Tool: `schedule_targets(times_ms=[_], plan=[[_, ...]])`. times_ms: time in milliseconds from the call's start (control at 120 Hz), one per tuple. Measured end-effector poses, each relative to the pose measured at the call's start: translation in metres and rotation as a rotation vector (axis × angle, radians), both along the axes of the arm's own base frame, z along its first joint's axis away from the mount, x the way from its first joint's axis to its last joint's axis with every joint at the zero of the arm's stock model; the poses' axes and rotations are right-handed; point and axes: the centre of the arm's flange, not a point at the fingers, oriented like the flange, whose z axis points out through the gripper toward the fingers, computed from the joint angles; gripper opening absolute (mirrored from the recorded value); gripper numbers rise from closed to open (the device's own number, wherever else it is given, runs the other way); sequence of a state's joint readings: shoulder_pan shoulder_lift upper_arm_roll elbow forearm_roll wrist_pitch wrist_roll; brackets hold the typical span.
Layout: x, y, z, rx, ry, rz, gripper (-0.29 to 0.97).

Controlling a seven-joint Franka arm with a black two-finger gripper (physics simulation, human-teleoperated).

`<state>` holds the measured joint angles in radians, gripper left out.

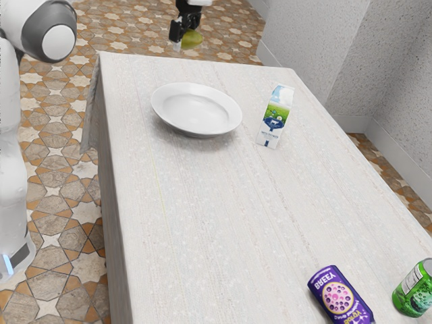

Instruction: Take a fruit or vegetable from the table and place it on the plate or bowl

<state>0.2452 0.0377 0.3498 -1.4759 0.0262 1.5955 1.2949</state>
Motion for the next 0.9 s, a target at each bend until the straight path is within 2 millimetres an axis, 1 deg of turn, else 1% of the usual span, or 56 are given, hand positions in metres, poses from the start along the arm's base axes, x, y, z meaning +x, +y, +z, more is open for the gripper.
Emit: schedule_targets(times_ms=[25,50,75,92,108,133,192,233,267,292,333,442,508,567,633,717,900], plan=[[-0.003,0.007,0.0,0.0,-0.001,0.012,0.41],[-0.003,0.01,0.0,0.0,-0.001,0.014,0.41],[0.003,0.006,-0.001,-0.002,0.0,0.002,0.41],[0.009,-0.001,-0.002,-0.003,0.0,-0.015,0.42],[0.016,-0.011,-0.002,-0.005,0.0,-0.039,0.42],[0.031,-0.033,-0.003,-0.006,0.0,-0.085,0.42],[0.065,-0.098,-0.005,-0.01,0.002,-0.216,0.42],[0.081,-0.138,-0.006,-0.012,0.005,-0.294,0.42],[0.087,-0.159,-0.007,-0.013,0.006,-0.333,0.42],[0.089,-0.165,-0.007,-0.014,0.006,-0.346,0.42],[0.088,-0.162,-0.007,-0.018,0.006,-0.343,0.41],[0.076,-0.123,-0.007,-0.024,0.002,-0.281,0.41],[0.071,-0.111,-0.007,-0.026,0.002,-0.262,0.42],[0.072,-0.111,-0.008,-0.028,0.002,-0.265,0.42],[0.073,-0.117,-0.008,-0.039,-0.002,-0.278,0.52],[0.075,-0.123,-0.008,-0.048,-0.004,-0.291,0.59],[0.074,-0.122,-0.008,-0.056,-0.004,-0.294,0.65]])
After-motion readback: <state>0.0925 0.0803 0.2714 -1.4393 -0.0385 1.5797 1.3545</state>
